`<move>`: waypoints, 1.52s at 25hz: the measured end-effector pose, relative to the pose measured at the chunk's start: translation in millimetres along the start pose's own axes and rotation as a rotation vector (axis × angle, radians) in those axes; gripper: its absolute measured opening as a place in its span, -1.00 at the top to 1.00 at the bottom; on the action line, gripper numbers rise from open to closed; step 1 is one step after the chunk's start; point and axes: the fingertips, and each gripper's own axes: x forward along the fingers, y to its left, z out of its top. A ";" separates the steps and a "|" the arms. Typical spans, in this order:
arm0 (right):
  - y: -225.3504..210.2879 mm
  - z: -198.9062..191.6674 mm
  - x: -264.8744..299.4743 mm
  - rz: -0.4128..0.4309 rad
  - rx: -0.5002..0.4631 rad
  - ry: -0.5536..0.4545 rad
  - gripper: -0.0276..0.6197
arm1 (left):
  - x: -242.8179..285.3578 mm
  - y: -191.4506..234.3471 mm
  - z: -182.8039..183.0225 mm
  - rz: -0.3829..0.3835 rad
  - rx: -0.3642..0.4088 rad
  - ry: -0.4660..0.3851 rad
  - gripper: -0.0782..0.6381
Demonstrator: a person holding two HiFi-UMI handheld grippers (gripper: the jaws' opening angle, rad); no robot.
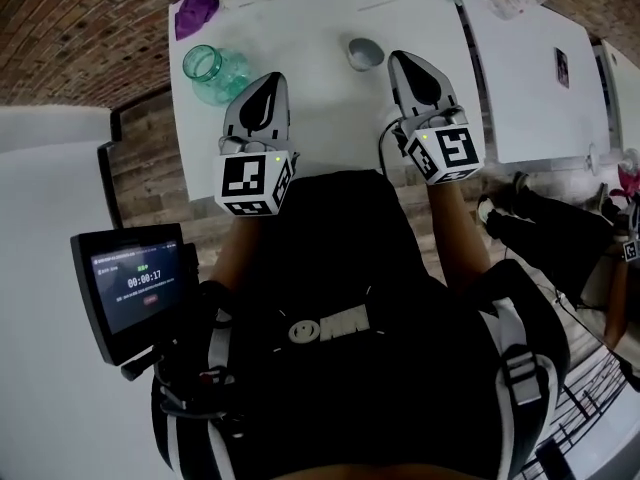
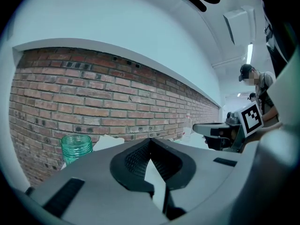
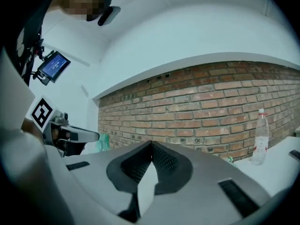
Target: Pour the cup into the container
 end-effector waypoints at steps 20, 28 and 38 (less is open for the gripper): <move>46.6 -0.8 -2.6 0.105 -0.054 0.170 0.89 | -26.8 -12.2 -2.1 0.051 -0.105 0.063 0.79; 78.5 1.9 63.1 0.313 -0.121 0.166 0.89 | -34.4 36.8 8.2 0.252 -0.142 -0.007 0.79; 98.8 -31.6 48.1 0.298 -0.022 0.226 0.89 | -48.5 24.9 -18.6 0.245 -0.145 0.091 0.79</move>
